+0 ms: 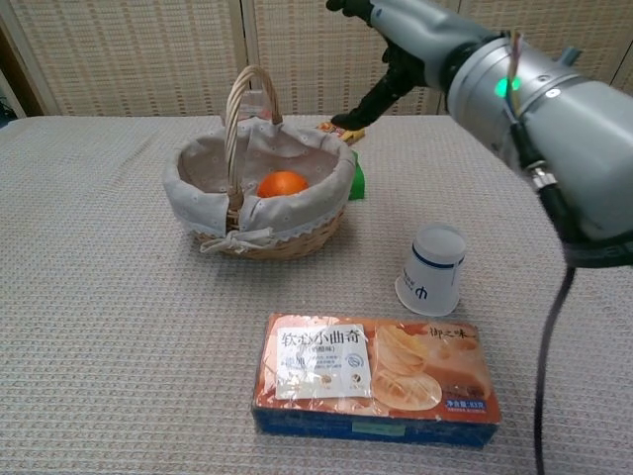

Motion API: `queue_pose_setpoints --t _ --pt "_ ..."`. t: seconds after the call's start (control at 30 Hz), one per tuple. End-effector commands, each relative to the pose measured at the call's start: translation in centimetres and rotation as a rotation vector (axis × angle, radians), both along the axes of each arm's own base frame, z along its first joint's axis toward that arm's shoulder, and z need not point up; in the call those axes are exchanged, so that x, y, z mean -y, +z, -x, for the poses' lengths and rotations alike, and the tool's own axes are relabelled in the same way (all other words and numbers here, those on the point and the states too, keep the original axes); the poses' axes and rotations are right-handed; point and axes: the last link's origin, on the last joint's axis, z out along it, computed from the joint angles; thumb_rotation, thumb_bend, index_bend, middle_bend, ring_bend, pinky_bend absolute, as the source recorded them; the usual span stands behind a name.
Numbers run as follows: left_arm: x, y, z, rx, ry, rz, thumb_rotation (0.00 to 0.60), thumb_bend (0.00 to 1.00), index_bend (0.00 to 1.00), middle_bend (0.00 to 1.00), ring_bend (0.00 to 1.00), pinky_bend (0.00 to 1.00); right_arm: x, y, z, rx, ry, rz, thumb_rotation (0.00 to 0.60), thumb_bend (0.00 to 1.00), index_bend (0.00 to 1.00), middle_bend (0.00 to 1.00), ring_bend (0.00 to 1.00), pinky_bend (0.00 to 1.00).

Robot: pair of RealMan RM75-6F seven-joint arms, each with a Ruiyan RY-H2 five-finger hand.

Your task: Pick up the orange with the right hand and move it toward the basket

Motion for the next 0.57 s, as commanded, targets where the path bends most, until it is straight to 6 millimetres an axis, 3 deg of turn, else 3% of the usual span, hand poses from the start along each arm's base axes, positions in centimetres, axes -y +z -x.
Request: queue_pose_setpoints --t 0.03,0.17,0.4,0.57 --pt "0.0 -0.1 0.0 -0.006 -0.002 0.0 0.6 0.33 0.0 0.0 0.0 0.1 -4.5 4.7 7.1 -0.126 -0.042 -0.016 0.6 0.12 0.0 0.0 0.0 0.18" --pt "-0.1 -0.1 -0.1 -0.015 -0.008 -0.002 0.6 0.33 0.0 0.0 0.0 0.1 -8.9 7.7 13.2 -0.205 -0.099 -0.032 0.6 0.06 0.0 0.0 0.0 0.18" --pt "-0.1 -0.4 -0.3 -0.067 -0.031 -0.013 0.6 0.33 0.0 0.0 0.0 0.1 -15.6 9.6 20.7 -0.288 -0.135 -0.036 0.6 0.05 0.0 0.0 0.0 0.17" --pt "0.1 -0.5 -0.5 -0.082 -0.046 -0.023 0.6 0.33 0.0 0.0 0.0 0.1 -16.8 9.2 23.8 -0.286 -0.133 -0.008 0.6 0.05 0.0 0.0 0.0 0.16"
